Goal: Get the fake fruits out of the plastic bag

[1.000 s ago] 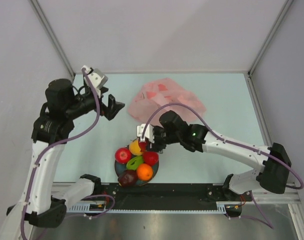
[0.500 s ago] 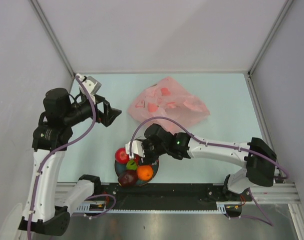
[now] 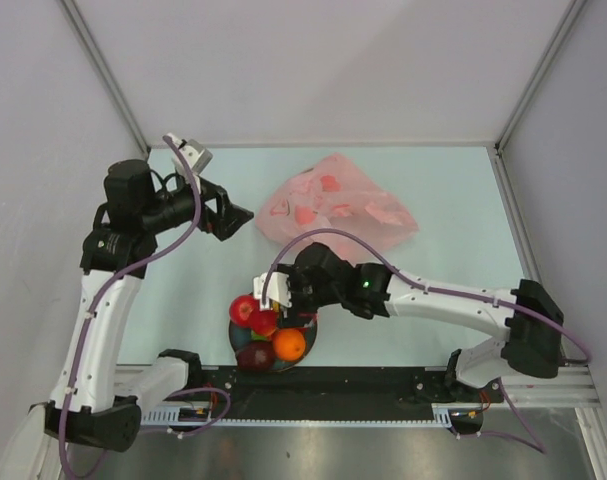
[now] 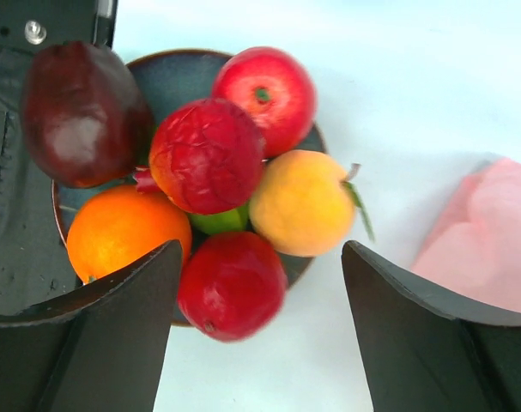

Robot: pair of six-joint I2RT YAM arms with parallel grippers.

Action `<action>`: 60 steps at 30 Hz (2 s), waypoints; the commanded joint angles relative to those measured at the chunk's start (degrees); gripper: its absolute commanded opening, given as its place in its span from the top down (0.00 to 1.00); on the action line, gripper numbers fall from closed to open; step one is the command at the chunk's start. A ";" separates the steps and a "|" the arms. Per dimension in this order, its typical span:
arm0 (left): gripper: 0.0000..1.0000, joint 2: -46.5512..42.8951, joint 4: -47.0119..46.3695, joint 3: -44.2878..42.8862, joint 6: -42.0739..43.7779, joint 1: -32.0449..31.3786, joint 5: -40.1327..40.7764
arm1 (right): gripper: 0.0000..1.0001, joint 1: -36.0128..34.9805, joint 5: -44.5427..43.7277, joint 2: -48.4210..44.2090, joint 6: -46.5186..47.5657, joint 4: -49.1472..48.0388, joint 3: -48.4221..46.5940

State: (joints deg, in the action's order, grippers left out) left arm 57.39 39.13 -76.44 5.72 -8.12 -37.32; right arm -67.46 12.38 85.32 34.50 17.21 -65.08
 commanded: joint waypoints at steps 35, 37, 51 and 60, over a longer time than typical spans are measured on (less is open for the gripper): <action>0.00 19.26 4.28 0.67 -8.26 -18.00 8.33 | 0.68 39.08 18.12 -10.35 -24.66 -0.16 2.94; 0.00 19.69 4.28 1.82 -11.23 -13.62 1.77 | 0.68 37.15 18.38 -8.95 -22.12 -0.43 2.33; 0.00 17.93 -22.16 17.73 -33.64 -7.26 -23.93 | 0.71 27.65 22.25 4.15 -30.63 -15.54 -5.48; 0.04 23.38 -28.68 15.45 -38.67 -4.89 -27.02 | 0.71 21.77 6.99 8.02 -25.36 -15.02 -8.22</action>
State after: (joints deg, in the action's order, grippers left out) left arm 80.05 16.60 -58.83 -29.02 -13.96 -62.54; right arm -43.99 28.67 92.92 7.31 4.78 -70.76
